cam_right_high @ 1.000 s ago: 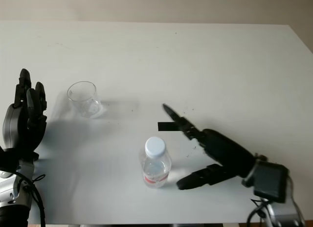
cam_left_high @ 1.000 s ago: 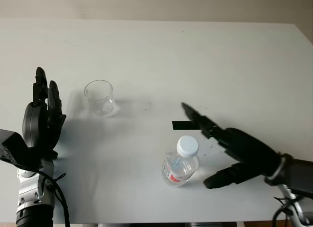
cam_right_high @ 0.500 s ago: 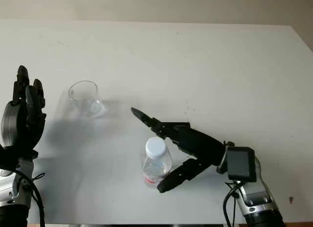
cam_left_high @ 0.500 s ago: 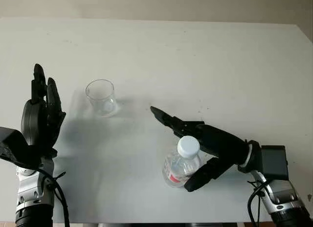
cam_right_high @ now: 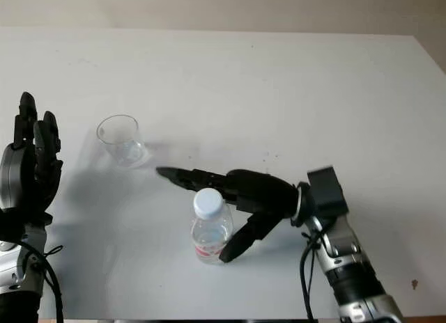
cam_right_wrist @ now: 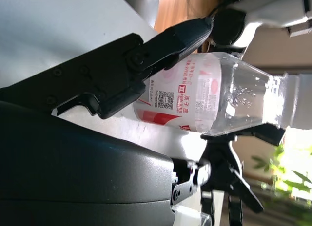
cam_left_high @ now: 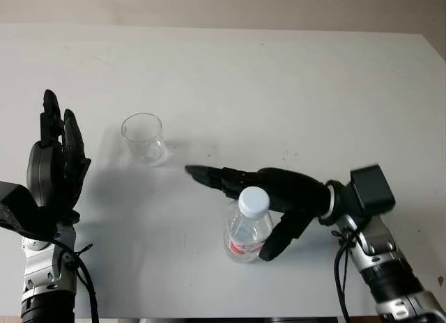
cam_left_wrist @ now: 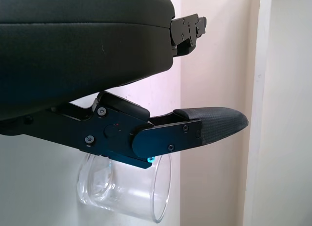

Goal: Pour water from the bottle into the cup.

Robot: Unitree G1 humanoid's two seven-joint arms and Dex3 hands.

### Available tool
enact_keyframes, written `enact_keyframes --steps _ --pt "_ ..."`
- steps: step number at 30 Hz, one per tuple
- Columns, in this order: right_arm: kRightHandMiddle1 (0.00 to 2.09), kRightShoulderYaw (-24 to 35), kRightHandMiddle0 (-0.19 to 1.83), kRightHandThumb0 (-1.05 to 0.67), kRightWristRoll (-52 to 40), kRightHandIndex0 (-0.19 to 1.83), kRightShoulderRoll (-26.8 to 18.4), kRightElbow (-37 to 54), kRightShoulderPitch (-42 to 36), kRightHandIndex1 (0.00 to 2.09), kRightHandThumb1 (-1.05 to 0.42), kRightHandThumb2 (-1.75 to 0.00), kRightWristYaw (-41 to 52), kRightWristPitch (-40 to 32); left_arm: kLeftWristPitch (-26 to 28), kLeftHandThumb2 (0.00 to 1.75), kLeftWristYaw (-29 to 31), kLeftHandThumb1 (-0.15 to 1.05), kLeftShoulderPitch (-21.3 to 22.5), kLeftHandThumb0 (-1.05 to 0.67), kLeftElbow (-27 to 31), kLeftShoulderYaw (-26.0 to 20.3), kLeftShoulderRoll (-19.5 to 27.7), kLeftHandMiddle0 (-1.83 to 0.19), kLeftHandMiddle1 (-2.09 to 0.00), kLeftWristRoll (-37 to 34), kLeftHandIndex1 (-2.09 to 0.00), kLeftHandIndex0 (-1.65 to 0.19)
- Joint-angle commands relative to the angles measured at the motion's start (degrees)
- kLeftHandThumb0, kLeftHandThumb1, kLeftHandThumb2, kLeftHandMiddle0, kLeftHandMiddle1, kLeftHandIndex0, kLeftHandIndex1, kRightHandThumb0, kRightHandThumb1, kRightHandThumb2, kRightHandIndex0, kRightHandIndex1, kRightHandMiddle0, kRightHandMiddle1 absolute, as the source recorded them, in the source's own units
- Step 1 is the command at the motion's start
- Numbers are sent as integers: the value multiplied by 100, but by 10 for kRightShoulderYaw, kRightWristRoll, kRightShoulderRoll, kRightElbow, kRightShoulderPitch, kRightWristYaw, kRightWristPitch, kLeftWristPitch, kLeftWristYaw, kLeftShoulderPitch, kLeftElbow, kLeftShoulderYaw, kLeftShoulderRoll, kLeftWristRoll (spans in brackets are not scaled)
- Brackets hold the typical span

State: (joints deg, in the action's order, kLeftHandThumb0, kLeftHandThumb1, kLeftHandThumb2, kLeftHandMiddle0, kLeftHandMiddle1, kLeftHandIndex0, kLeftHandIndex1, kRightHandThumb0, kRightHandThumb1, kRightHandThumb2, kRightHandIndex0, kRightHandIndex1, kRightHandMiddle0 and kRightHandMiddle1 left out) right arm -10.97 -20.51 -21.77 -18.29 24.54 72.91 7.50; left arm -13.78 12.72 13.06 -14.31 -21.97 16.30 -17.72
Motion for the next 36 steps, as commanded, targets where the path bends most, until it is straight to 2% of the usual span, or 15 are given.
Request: enact_keyframes --steps 1,4,5,6,9,12,14,18,19,21,25,29,32,36 --pt "24 -5 44 -56 -4 28 8 -17 13 16 -84 -6 23 -6 -6 55 0 105 -8 -77 8 -3 3 14 -6 0 -6 16" --pt "30 -9 55 -52 0 49 11 -42 27 24 -88 -7 51 -20 -5 54 -2 105 -6 -78 9 -2 1 14 -6 1 -6 15" --pt "42 -10 55 -52 3 48 10 -48 31 43 -90 -6 56 -24 -4 54 -3 105 -6 -78 9 -2 0 14 -6 0 -6 15" --pt "68 -10 46 -51 4 37 9 -53 34 77 -91 -6 64 -28 -3 54 -3 105 -6 -78 10 -1 0 14 -6 1 -6 15" --pt "135 -11 20 -46 4 22 6 -58 40 134 -92 -5 85 -42 -5 54 -5 105 -6 -78 9 1 0 14 -5 4 -6 16" --pt "154 -12 12 -45 8 21 0 -57 46 153 -92 -5 102 -49 -8 53 -4 105 -3 -78 3 0 -1 14 -5 3 -6 16" --pt "158 -12 10 -46 14 20 -3 -55 48 159 -92 -5 111 -37 -10 53 -7 105 -2 -78 1 1 -1 15 -5 7 -5 16" --pt "181 -11 8 -48 26 14 -9 -44 47 197 -93 -5 122 -6 -9 54 -8 105 -4 -78 4 3 0 15 -5 10 -5 16" --pt "195 -13 4 -48 28 18 -14 -34 43 204 -93 -5 122 -12 -10 54 -9 105 -4 -79 3 4 0 15 -5 10 -5 16" --pt "206 -15 4 -47 29 31 -22 -12 33 208 -93 -5 117 -30 -12 53 -10 105 -5 -79 2 3 -2 15 -5 9 -5 16" --pt "209 -9 7 -44 27 42 -26 17 10 209 -95 -6 98 -31 -8 52 -11 105 -11 -79 11 4 -4 15 -5 6 -5 16" --pt "209 16 -2 -43 41 50 -13 57 -35 209 -100 -6 6 8 -8 52 -11 105 -18 -79 16 4 -3 15 -5 8 -5 16" --pt "209 23 -12 -46 50 44 -6 86 -61 209 -104 -8 -61 -4 -9 53 -10 105 -20 -78 16 3 -3 15 -5 6 -5 17" --pt "209 39 -15 -52 68 21 25 98 -87 209 -105 -12 -159 32 -10 54 -10 105 -22 -78 18 3 -3 15 -6 6 -5 17"
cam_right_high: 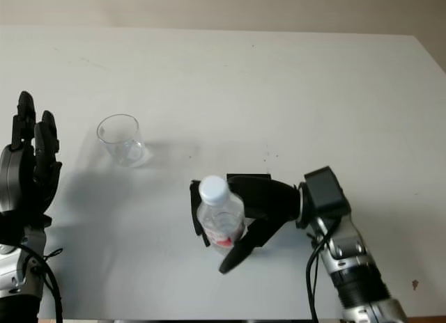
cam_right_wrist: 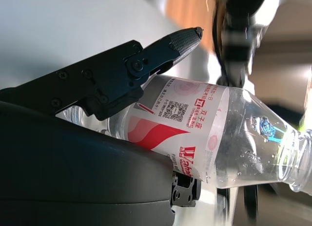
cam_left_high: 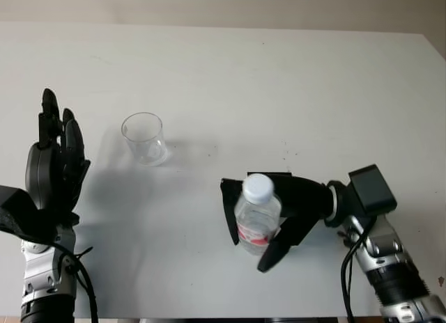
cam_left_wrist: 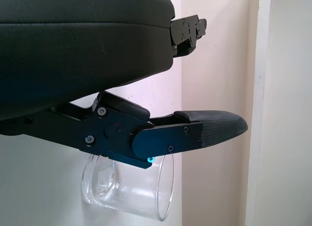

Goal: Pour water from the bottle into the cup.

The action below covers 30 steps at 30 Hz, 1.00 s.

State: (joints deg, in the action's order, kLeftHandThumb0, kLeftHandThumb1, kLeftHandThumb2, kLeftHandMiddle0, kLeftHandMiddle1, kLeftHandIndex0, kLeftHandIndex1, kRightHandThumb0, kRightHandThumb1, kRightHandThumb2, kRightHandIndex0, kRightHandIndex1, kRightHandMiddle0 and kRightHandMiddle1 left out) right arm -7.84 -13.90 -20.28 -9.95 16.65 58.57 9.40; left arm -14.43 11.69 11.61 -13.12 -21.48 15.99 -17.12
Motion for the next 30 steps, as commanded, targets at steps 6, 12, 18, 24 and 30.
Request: enact_keyframes --steps 6,12,18,24,30 --pt "209 22 -6 -45 53 15 52 34 -40 209 -105 -10 -167 54 -1 54 3 105 -15 -78 15 -1 -1 15 -5 -3 -5 18" --pt "209 31 19 -34 130 53 69 -15 1 209 -105 -23 -287 128 1 55 2 105 -19 -77 19 1 -5 16 -5 -3 -5 18" --pt "209 42 14 -24 146 54 83 -107 115 209 -105 -28 -347 140 4 57 -6 105 -17 -76 19 7 -8 16 -5 6 -5 18" --pt "209 27 52 -9 242 109 86 -318 313 209 -105 -32 -468 161 8 56 -6 105 -20 -76 20 7 -12 16 -5 -2 -5 17" --pt "209 -25 115 -4 343 130 108 -504 473 209 -104 -21 -599 149 1 53 -9 105 -17 -77 9 10 -18 15 -6 3 -7 15"
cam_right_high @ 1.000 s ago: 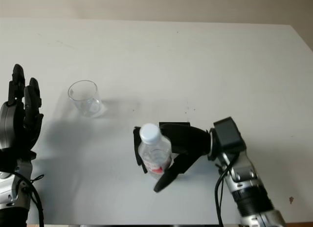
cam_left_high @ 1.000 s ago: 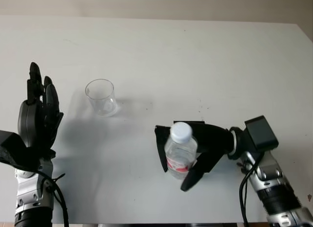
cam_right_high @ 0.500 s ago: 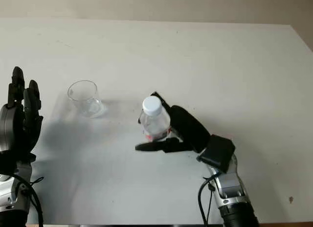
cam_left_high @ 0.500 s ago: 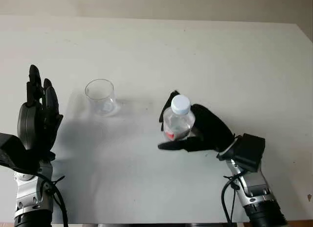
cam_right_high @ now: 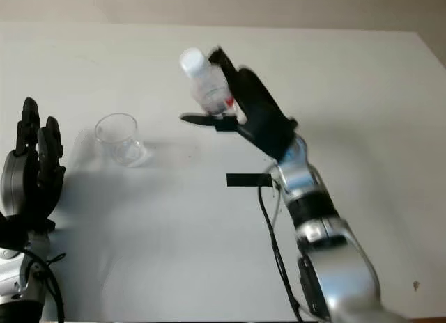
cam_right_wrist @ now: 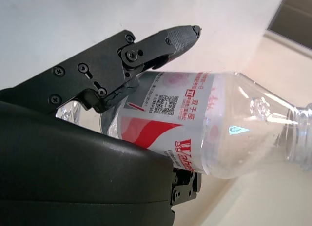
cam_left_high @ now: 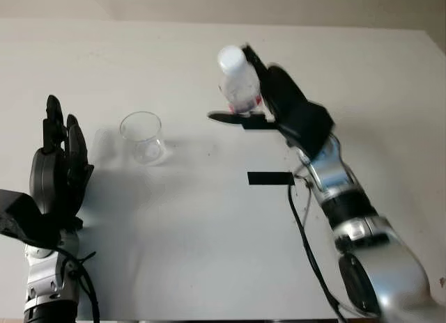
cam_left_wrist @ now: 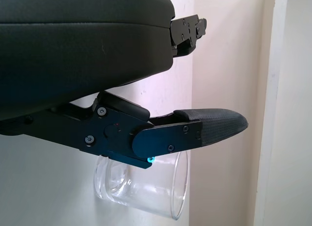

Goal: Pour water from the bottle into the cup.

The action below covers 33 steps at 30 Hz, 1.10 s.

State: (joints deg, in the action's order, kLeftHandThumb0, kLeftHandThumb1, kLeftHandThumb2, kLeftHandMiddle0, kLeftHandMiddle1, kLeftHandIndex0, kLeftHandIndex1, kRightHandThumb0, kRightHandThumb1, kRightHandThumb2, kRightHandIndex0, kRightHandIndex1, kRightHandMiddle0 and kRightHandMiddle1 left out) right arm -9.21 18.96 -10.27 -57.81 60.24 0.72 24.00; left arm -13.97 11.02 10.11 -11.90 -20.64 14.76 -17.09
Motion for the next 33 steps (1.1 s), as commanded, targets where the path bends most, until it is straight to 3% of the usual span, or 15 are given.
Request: enact_keyframes --steps 1,6,8,16,22,23,24,26,29,33 --pt "209 -19 111 -5 27 125 9 -44 51 209 -104 -20 -39 5 -4 53 -4 105 -1 -78 -4 2 -7 15 -6 4 -7 15" --pt "209 -75 95 -8 102 114 19 -115 115 209 -101 -20 -128 -10 -5 51 -8 105 3 -80 -9 6 -12 14 -6 5 -6 14" --pt "209 -96 74 -9 127 106 24 -132 136 209 -103 -16 -148 -28 -9 53 -6 105 3 -79 -13 6 -13 14 -6 5 -6 15" --pt "209 -178 44 -14 215 93 32 -162 168 209 -104 -16 -221 -51 -14 52 -3 105 5 -79 -22 7 -14 12 -6 4 -6 13" --pt "209 -229 39 -18 268 93 37 -170 183 209 -104 -15 -275 -64 -11 53 -7 105 5 -78 -18 9 -16 12 -5 6 -6 14" --pt "205 -235 23 -20 273 96 38 -170 185 209 -104 -11 -280 -64 -12 53 -5 105 5 -78 -20 8 -16 12 -5 5 -6 14" --pt "194 -240 19 -21 278 97 39 -170 188 209 -104 -9 -283 -64 -13 53 -5 105 5 -78 -22 8 -15 13 -5 6 -6 14" --pt "192 -252 20 -22 289 96 40 -172 192 209 -103 -6 -293 -69 -15 53 -5 105 6 -78 -25 9 -15 13 -5 8 -6 14" --pt "207 -273 27 -27 308 96 46 -174 198 209 -104 -6 -310 -84 -17 54 -7 105 6 -77 -26 11 -16 13 -5 13 -6 14" --pt "186 -299 26 -36 334 90 53 -176 206 209 -102 -5 -320 -110 -19 54 -6 105 7 -78 -27 11 -17 13 -5 12 -5 14"
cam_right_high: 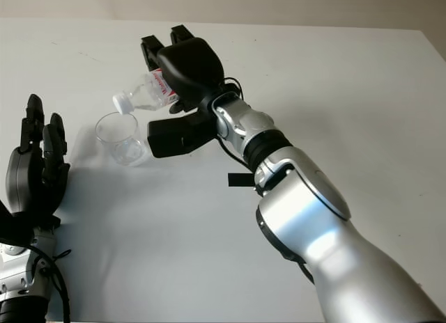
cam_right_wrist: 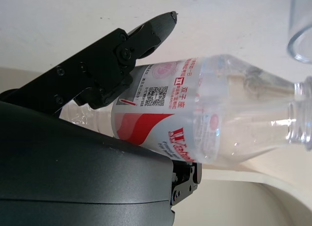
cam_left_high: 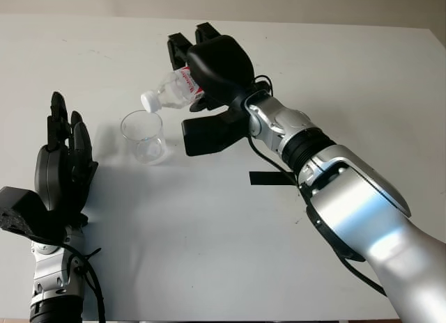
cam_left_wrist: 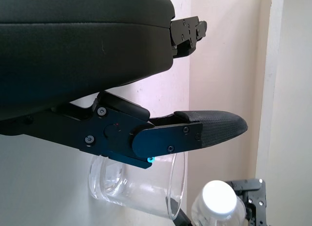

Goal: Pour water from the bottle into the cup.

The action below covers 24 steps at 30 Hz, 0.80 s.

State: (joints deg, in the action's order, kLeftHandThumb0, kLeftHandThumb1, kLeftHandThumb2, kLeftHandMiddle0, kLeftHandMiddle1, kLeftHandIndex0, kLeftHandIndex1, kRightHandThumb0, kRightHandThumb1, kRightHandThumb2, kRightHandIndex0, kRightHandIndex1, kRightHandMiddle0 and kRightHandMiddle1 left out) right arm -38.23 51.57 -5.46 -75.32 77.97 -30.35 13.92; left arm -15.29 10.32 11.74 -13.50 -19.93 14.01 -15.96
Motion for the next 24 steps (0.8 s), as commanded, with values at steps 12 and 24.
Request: enact_keyframes --steps 12,24 --pt "197 -82 34 -37 79 93 10 -7 37 209 -98 -4 -77 -63 -12 55 3 105 -11 -77 -17 5 -15 16 -5 1 -5 15" --pt "201 -108 32 -41 96 104 3 -10 41 209 -97 -5 -137 -63 -14 55 2 105 -13 -77 -18 5 -14 15 -5 2 -5 15"
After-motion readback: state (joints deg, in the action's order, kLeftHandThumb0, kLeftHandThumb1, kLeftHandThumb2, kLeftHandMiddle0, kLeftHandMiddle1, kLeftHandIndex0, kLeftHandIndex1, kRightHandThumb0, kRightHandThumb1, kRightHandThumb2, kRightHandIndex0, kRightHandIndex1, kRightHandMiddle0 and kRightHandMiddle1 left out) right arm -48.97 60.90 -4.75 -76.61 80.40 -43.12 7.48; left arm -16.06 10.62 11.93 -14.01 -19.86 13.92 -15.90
